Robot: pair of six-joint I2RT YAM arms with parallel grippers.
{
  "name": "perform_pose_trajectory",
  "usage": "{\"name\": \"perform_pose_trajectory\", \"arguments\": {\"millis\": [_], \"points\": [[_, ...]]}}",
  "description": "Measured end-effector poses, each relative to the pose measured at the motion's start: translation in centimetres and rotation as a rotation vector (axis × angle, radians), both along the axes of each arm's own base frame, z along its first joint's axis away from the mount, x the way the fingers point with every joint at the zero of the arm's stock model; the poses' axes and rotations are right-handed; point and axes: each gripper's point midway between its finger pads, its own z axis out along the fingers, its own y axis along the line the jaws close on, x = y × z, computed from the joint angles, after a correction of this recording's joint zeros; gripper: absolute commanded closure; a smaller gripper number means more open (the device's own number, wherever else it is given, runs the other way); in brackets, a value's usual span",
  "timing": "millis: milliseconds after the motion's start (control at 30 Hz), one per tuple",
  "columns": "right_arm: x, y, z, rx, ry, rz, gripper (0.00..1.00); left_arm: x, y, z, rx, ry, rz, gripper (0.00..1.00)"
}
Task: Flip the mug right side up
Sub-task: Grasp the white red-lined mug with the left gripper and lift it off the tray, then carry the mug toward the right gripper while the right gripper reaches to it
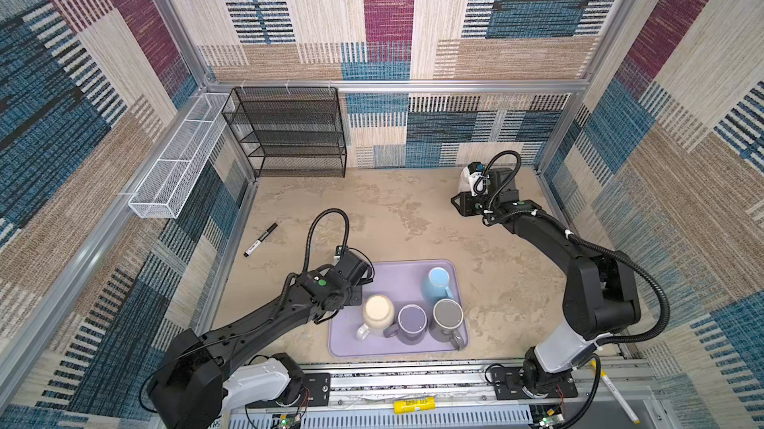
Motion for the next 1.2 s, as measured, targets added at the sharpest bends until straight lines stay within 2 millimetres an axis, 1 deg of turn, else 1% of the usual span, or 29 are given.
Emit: {"name": "perform_pose_trajectory", "arguments": {"millis": [100,200,333,467,600,700,967,1200], "points": [[-0.3,0.3,0.1,0.007,-0.006,0.012,0.65,0.3,0.2,0.6,-0.006,-0.019,-0.005,1.0],[-0.6,0.8,0.7,0.027,-0.024,0.032,0.66,0.1,0.2,1.1,-0.028,-0.039,-0.019,1.0],[-1.2,2.4,1.7,0.081,-0.052,0.089,0.66,-0.5,0.0,1.2,-0.082,-0.051,-0.044,1.0],[-2.0,4.1,2.0,0.116,-0.067,0.141,0.67,-0.2,-0.7,2.1,-0.14,-0.086,-0.067,1.0],[-3.2,5.6,2.7,0.156,-0.087,0.183,0.67,0.6,-1.7,3.4,-0.206,-0.136,-0.09,1.0],[-4.0,6.3,3.2,0.189,-0.1,0.21,0.67,1.3,-2.3,4.5,-0.251,-0.168,-0.106,1.0],[-6.0,7.7,4.7,0.285,-0.122,0.279,0.66,3.9,-4.2,8.7,-0.404,-0.285,-0.147,1.0],[-8.4,9.1,6.4,0.401,-0.138,0.357,0.66,6.1,-4.7,11.8,-0.526,-0.378,-0.162,1.0]]}}
